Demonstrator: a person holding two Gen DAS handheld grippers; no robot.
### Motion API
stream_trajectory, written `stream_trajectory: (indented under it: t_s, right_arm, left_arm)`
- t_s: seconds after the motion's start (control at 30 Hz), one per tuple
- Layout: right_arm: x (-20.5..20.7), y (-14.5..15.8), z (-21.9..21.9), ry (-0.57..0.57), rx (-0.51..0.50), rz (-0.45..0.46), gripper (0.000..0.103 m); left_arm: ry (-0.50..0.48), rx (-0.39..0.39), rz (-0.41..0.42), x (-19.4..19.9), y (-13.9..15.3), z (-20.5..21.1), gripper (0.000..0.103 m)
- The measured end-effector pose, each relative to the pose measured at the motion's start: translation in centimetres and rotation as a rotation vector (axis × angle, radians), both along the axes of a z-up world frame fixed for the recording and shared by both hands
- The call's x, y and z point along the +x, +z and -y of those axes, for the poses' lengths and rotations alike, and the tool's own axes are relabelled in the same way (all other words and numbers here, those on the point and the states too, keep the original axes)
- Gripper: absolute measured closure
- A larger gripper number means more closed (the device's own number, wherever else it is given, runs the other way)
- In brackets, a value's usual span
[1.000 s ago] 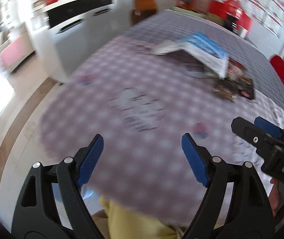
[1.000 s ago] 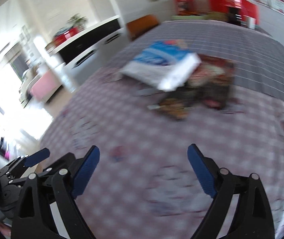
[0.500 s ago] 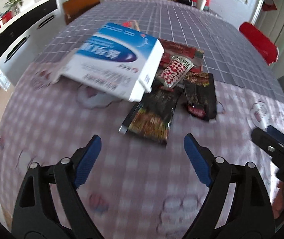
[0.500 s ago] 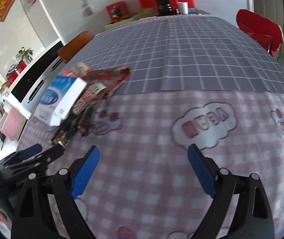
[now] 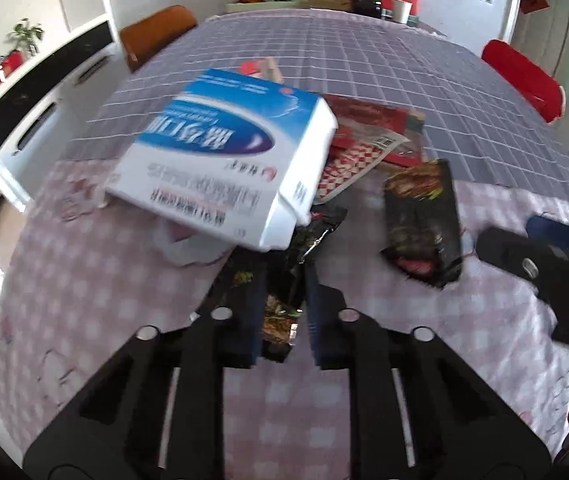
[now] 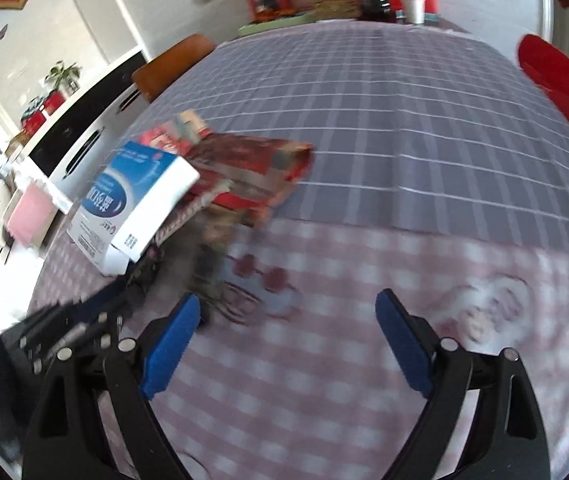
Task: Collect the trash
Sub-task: 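Grasp a dark snack packet with the left gripper while the right grasps another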
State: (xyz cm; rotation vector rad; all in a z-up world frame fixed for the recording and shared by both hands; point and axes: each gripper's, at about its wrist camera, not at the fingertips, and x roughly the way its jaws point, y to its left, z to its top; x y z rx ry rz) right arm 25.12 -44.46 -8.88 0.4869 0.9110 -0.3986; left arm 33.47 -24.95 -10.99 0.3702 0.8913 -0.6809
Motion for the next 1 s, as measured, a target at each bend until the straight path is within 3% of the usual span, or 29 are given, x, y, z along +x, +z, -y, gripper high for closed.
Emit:
stream_trajectory:
  t_s: [0.1, 0.13, 0.17, 0.2, 0.23, 0.27, 0.57, 1.0]
  right_arm:
    - [3.0, -0.7, -1.3, 0.042, -0.029, -0.039, 0.015]
    - [3.9, -1.0, -1.9, 0.054, -0.056, -0.057, 0.021]
    - [4.5, -1.4, -2.5, 0.066, -0.080, -0.066, 0.041]
    - [5.0, -1.6, -3.1, 0.077, -0.114, -0.066, 0.047]
    - [5.2, -1.6, -3.7, 0.087, -0.148, -0.073, 0.074]
    - [5.2, -1.5, -4.3, 0.099, -0.169, -0.075, 0.079]
    - [1.5, 0.6, -7.8, 0.139, -0.050, 0.049, 0.080]
    - [-1.5, 4.2, -15.6, 0.271, -0.061, 0.132, 0.080]
  left_arm:
    - [0.015, -0.039, -0.033, -0.1, 0.1, -2.0, 0.091]
    - [0.025, -0.053, -0.044, -0.1, 0.2, -2.8, 0.092]
    - [0.032, -0.062, -0.050, -0.2, 0.3, -3.2, 0.092]
    - [0.043, -0.073, -0.055, -0.2, 0.4, -4.1, 0.093]
    - [0.055, -0.080, -0.057, -0.2, 0.5, -4.8, 0.093]
    - [0.066, -0.086, -0.059, -0.3, 0.5, -5.5, 0.093]
    - [0.131, -0.137, -0.051, -1.3, 1.7, -10.1, 0.096]
    - [0.244, -0.178, 0.026, -4.6, 3.8, -16.3, 0.096]
